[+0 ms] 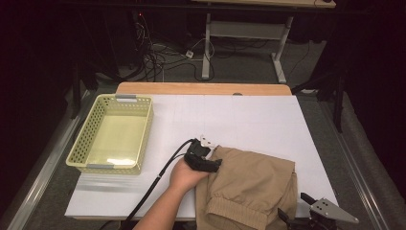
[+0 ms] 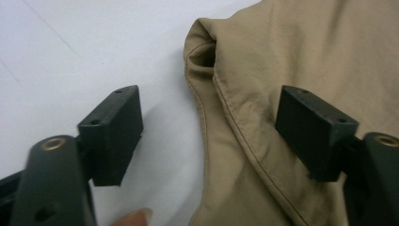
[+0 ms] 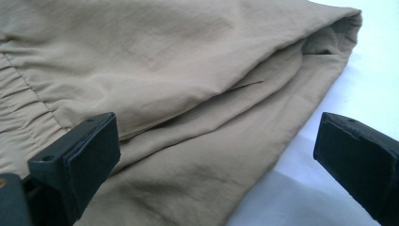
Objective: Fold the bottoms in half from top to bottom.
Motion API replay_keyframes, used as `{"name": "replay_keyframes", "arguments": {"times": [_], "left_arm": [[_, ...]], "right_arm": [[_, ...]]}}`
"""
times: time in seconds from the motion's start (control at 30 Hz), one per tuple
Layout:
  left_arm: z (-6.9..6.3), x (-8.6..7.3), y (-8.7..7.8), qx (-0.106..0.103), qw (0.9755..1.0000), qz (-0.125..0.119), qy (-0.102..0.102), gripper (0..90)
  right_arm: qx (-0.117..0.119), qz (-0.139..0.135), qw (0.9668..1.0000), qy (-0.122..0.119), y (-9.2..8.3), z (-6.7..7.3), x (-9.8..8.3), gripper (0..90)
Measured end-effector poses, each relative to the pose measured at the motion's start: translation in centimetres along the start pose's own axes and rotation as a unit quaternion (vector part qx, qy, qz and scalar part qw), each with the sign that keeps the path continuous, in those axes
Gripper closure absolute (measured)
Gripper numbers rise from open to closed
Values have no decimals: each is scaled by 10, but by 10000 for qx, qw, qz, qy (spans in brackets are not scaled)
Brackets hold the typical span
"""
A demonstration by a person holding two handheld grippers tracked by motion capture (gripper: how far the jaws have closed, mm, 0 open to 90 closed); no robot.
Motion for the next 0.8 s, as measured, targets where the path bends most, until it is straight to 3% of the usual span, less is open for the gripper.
{"name": "replay_keyframes", "arguments": {"times": [0.1, 0.2, 0.37, 0.47, 0.53, 0.6, 0.63, 0.73, 0.8], "left_arm": [[-2, -3, -2, -110, 9999, -86, 71, 407], [-5, -7, -3, -257, 9992, -156, 281, 593], [-3, -7, -4, -440, 9986, -161, 228, 735], [-1, -7, -4, -504, 9984, -164, 211, 772], [-1, -7, -4, -527, 9983, -170, 207, 788], [-2, -8, -4, -516, 9982, -177, 239, 803], [-2, -8, -4, -516, 9982, -177, 239, 809], [-3, -8, -5, -509, 9981, -207, 277, 816], [-3, -8, -5, -499, 9981, -208, 285, 817]], "right_arm": [[-52, -20, 10000, 58, 0, -3, 1, 36], [-92, -23, 9999, 112, 0, -2, 4, 65], [-249, 56, 9996, 139, 2, -4, 17, 148], [-382, 49, 9990, 236, 8, -12, 30, 172], [-551, 153, 9982, 176, 17, -21, 39, 178], [-592, 237, 9972, 384, 27, -32, 46, 196], [-592, 237, 9972, 384, 27, -32, 46, 196], [-771, 534, 9946, 447, 47, -49, 57, 213], [-764, 631, 9931, 635, 54, -56, 55, 219]]}}
Point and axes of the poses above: each handheld gripper's, and its own axes: y roughly forward along the jaws, x roughly out of its top, z roughly to its left, the point moved 2 cm from there along y, roughly forward along the jaws, and after that the axes turned 8 degrees about -y, right-handed, at the moved point
